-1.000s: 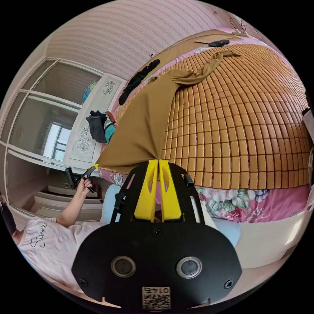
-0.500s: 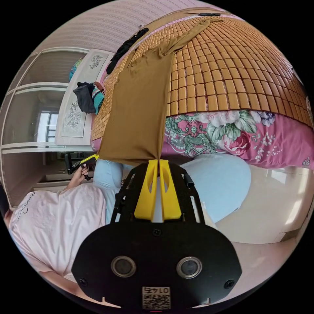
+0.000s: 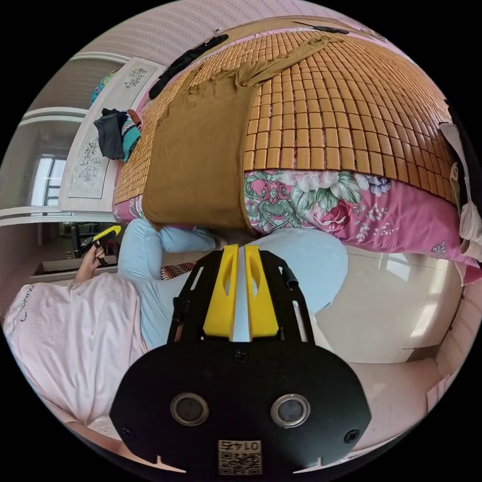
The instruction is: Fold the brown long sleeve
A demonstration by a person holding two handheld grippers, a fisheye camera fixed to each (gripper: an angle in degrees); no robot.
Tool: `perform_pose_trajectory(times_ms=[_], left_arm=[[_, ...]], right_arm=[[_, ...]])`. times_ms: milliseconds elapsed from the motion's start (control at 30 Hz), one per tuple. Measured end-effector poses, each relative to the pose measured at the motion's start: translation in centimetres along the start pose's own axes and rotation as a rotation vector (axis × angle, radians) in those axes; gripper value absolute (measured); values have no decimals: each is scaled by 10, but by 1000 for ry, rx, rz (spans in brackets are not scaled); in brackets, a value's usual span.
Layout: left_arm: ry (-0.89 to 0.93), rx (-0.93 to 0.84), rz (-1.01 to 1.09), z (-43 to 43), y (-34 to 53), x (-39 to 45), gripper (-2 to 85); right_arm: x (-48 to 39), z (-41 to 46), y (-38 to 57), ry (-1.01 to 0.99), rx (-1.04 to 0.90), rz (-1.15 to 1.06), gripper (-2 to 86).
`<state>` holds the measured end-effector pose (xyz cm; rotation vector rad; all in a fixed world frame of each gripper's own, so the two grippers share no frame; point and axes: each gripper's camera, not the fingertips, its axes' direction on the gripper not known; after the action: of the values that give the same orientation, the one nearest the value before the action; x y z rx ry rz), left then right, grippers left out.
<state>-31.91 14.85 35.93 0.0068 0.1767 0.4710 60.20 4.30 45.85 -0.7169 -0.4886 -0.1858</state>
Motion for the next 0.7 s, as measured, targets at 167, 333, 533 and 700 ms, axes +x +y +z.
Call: perform_pose_trajectory(times_ms=[167, 333, 533, 700], left_arm=[[13, 77, 151, 8, -79, 27, 48], [104, 146, 368, 50, -218, 102, 50], [156, 170, 510, 122, -358, 202, 65], [141, 170, 552, 186, -414, 250, 70]], right_arm=[[25, -34, -51, 33, 217, 43, 51], [50, -54, -128, 57, 366, 68, 64], [81, -63, -234, 169, 457, 99, 70], [110, -58, -297, 222, 524, 145, 81]])
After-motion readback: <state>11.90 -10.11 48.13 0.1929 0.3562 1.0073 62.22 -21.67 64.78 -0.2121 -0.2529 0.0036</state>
